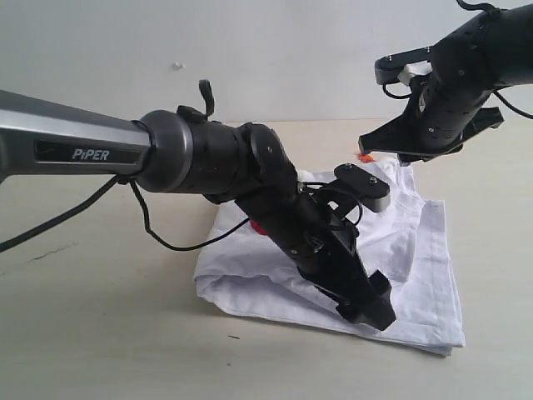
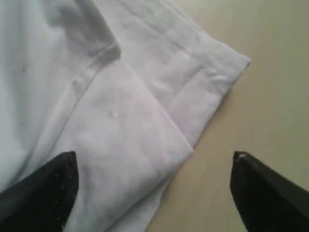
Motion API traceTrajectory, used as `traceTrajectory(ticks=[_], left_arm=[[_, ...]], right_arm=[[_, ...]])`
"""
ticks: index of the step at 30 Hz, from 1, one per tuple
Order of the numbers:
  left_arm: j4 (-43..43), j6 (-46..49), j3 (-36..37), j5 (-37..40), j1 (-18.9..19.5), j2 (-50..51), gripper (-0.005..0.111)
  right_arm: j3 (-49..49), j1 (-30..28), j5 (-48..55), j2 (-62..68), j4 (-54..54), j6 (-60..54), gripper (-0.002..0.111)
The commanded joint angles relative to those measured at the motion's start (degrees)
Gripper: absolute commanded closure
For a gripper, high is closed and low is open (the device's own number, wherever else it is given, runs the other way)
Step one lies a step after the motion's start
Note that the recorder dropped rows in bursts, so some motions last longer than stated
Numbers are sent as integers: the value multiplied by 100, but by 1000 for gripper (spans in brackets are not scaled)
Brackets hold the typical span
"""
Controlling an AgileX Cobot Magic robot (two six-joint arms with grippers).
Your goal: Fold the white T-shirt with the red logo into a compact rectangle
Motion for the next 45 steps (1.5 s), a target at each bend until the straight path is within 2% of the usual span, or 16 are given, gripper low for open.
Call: traceTrajectory(ticks=[1,4,7,9,14,15,18,23,31,35,39,41,45], left_arm=[[183,-130,5,261,274,-84,37],[366,-179,5,344,480,-121,42],[800,-502,5,322,683,-154,52],[1162,-744,5,264,852,-154,65],[1696,-1092,5,123,1296,-154,100],[1696,-1092,5,123,1383,-154,106],[1656,-1092,5,262,1530,-154,107],[1610,-1077,5,574,1575,-154,107],[1624,-1077,5,499,1594,-178,106],[1613,-1077,5,490,1653,-240,93],[1598,-1077,5,490,1745,-460,67],[1598,-1077,5,407,1786,-555,58],[1584,-1077,5,259,1822,-567,52]], right_arm=[[-33,-25,515,-70,70,-407,69],[-33,-25,624,-94,47,-396,58],[-33,-25,638,-118,164,-499,58],[-33,-25,659,-128,728,-989,69],[1,-25,671,-128,2515,-2384,107],[28,-25,671,-117,2907,-2674,108],[113,-25,770,-13,3523,-3348,108],[257,-25,943,299,3554,-3512,108],[504,-25,1155,621,3458,-3781,108],[601,-25,1224,726,2987,-3627,108],[654,-25,1223,738,2487,-3236,108],[654,-25,1233,738,2424,-3207,108],[654,-25,1270,665,2450,-3161,108]])
